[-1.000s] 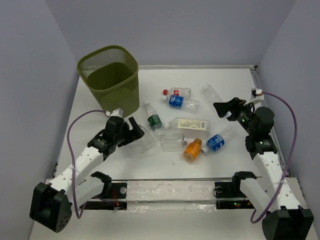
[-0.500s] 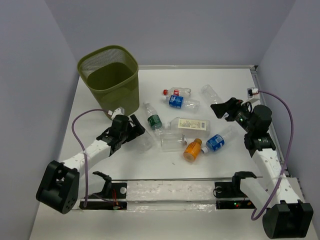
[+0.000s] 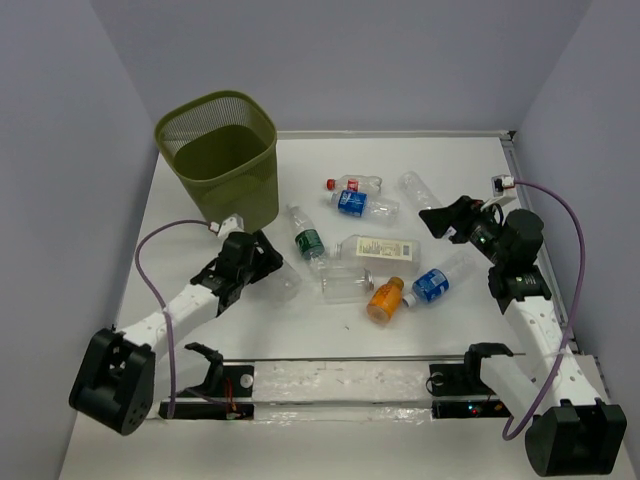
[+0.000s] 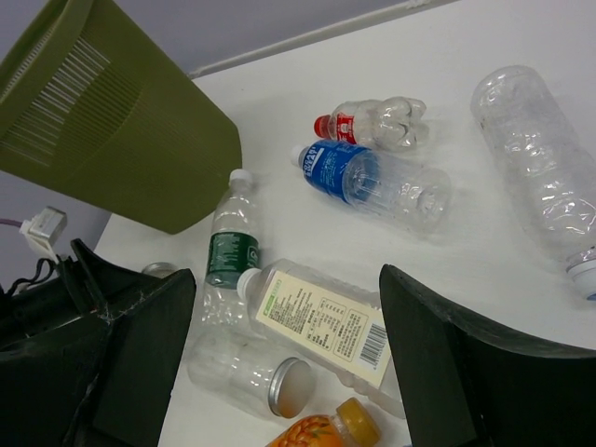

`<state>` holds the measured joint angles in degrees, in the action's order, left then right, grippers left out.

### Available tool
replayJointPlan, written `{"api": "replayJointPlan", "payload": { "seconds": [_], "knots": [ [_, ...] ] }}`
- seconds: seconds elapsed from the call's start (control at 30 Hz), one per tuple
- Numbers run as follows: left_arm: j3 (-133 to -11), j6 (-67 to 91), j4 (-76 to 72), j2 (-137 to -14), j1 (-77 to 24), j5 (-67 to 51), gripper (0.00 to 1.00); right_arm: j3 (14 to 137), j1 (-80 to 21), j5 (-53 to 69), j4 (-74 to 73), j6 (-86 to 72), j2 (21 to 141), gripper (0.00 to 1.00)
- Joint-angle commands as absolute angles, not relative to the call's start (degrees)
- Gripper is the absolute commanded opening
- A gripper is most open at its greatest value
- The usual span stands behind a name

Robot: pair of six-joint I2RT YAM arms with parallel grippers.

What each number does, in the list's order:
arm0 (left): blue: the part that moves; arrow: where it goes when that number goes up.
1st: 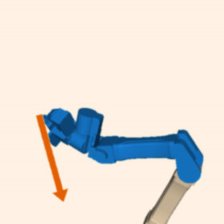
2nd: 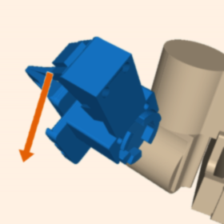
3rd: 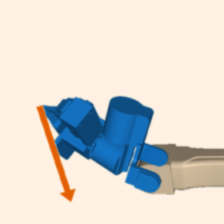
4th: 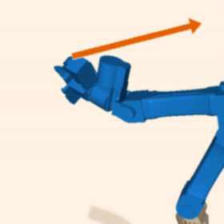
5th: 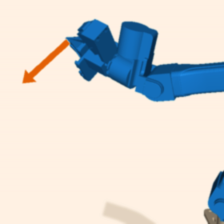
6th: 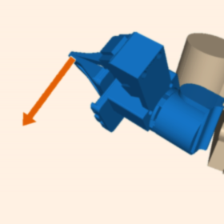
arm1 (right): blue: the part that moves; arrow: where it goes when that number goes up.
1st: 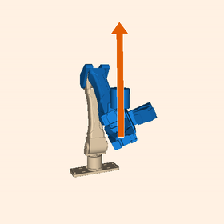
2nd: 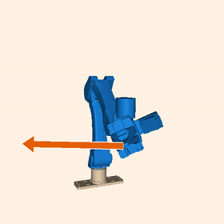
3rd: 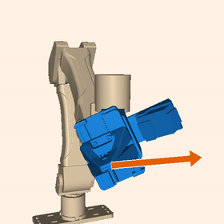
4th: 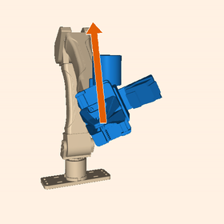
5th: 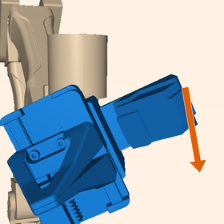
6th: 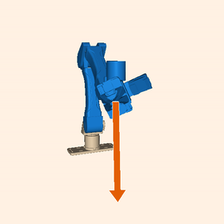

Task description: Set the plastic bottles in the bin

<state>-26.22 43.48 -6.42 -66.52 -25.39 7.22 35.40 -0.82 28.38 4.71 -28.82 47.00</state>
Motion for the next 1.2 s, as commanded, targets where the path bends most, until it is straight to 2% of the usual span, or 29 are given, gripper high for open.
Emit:
{"api": "replayJointPlan", "payload": {
  "seconds": [0.0, 0.1, 0.17, 0.27, 0.4, 0.53, 0.6, 0.77, 0.87, 0.9, 0.93, 1.03, 1.17],
  "knots": [
    [-29.0, 41.3, 1.6, -54.9, -25.5, 10.1, 0.55, 36.3, -0.6, 30.0, 8.1, -29.5, 47.0, 0.85],
    [-36.5, 39.0, 11.1, -45.9, -25.6, 11.2, 0.49, 36.1, -0.6, 30.1, 8.4, -29.8, 47.3, 0.84],
    [-41.7, 36.4, 13.8, -42.6, -25.7, 12.2, 0.49, 35.9, -0.6, 30.3, 8.7, -29.9, 47.6, 0.84],
    [-58.6, 32.0, 17.7, -44.1, -25.7, 16.2, 0.49, 36.1, -1.1, 31.2, 8.8, -30.1, 47.6, 0.84],
    [-71.2, 26.5, 13.6, -49.8, -25.7, 21.9, 0.49, 35.8, -1.1, 31.1, 8.9, -30.1, 46.8, 0.84],
    [-78.7, 21.1, 7.2, -57.6, -24.5, 29.2, 0.50, 35.9, -1.7, 32.4, 9.6, -30.6, 47.7, 0.84],
    [-85.2, 18.7, 6.8, -64.4, -23.1, 33.3, 0.50, 35.9, -2.3, 33.0, 9.6, -30.5, 47.7, 0.84],
    [-92.1, 13.5, 3.7, -76.1, -17.8, 37.3, 0.50, 35.9, -3.9, 32.8, 9.9, -29.7, 47.0, 0.84],
    [-95.3, 12.4, 3.2, -81.2, -14.9, 39.2, 0.62, 36.2, -5.9, 34.1, 10.5, -29.0, 47.7, 0.84],
    [-96.4, 12.3, 3.2, -82.3, -14.4, 39.3, 0.69, 36.5, -6.6, 34.1, 10.6, -28.9, 48.2, 0.84],
    [-97.1, 12.3, 4.5, -83.1, -14.2, 39.1, 0.84, 36.6, -7.4, 34.0, 10.6, -28.5, 48.9, 0.84],
    [-97.1, 12.4, 5.3, -83.1, -14.1, 36.0, 0.99, 38.1, -12.0, 33.1, 9.8, -26.3, 51.0, 0.85],
    [-91.2, 14.2, 3.4, -75.1, -14.1, 30.4, 0.99, 42.0, -21.3, 26.8, 5.8, -20.8, 56.2, 0.85]
  ]
}}
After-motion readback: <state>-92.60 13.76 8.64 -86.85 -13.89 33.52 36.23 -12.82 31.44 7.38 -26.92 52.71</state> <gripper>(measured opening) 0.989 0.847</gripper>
